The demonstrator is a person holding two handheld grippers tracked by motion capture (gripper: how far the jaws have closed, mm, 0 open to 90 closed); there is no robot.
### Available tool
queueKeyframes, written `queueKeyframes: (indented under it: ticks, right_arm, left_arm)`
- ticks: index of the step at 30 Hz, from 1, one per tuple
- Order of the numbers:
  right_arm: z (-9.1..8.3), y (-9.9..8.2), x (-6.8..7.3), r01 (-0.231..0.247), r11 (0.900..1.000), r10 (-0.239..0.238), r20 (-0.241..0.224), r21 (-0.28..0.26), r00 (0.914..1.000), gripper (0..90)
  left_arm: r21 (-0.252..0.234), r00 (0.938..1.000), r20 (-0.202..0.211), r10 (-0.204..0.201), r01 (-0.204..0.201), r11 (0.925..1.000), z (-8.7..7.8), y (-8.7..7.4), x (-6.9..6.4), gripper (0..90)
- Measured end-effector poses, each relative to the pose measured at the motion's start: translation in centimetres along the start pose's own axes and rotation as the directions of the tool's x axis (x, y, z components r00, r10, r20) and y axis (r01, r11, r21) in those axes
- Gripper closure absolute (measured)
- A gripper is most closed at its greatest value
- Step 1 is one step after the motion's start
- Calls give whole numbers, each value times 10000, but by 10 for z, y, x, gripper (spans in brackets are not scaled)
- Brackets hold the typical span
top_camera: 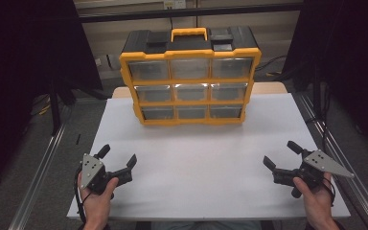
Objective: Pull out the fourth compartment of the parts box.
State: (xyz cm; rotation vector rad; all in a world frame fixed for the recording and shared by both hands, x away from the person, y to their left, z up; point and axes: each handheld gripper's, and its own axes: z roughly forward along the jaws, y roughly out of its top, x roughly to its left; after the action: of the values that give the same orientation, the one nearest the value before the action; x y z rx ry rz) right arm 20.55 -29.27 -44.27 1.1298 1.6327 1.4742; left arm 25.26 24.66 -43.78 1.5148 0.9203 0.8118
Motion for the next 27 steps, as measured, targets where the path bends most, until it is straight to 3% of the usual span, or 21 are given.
queueKeyframes:
  ticks: [4, 7, 8, 10, 14, 19, 20, 21, 24, 27]
  right_arm:
    - [1, -1, 0, -13, 10000, 13, 12, -14, 10000, 0]
    - [-1, -2, 0, -22, 10000, 22, -77, 26, 10000, 0]
    - [-1, -2, 0, -27, 10000, 27, -106, 15, 9999, 0]
    - [-2, -2, 0, 13, 10000, -13, -107, 4, 9999, 0]
    - [-3, 0, 0, 131, 9998, -132, -85, -174, 9999, 0]
    - [-4, -1, -3, 151, 9998, -152, -66, -151, 9999, 0]
    - [-4, -1, -3, 27, 9999, -26, 42, -170, 10000, 0]
    - [-4, -1, -3, 14, 9999, -14, 11, -116, 10000, 0]
    - [-4, -1, -1, 49, 10000, -50, -70, -67, 10000, 2]
    - [-4, -2, -1, 3, 10000, -3, -132, -39, 9999, 6]
  left_arm:
    - [230, 9999, 34, 131, -132, 9996, 2, -1, 0, 25]
    - [416, 9975, 80, 707, -710, 9966, 7, -1, -3, 25]
    - [416, 9975, 80, 707, -710, 9966, 7, -1, -3, 24]
    - [541, 9933, 195, 1138, -1147, 9919, 9, -1, -7, 24]
    - [586, 9895, 310, 1413, -1429, 9880, 11, -1, -9, 24]
    - [682, 9839, -59, 1787, -1779, 9817, 16, -1, -10, 16]
    - [715, 9796, -38, 2009, -2001, 9772, 18, -3, -10, 16]
    - [848, 9701, -163, 2422, -2400, 9671, 23, -4, -8, 17]
    - [763, 9746, -180, 2234, -2214, 9722, 28, -4, -5, 18]
    - [658, 9739, -208, 2260, -2243, 9723, 34, -3, -3, 18]
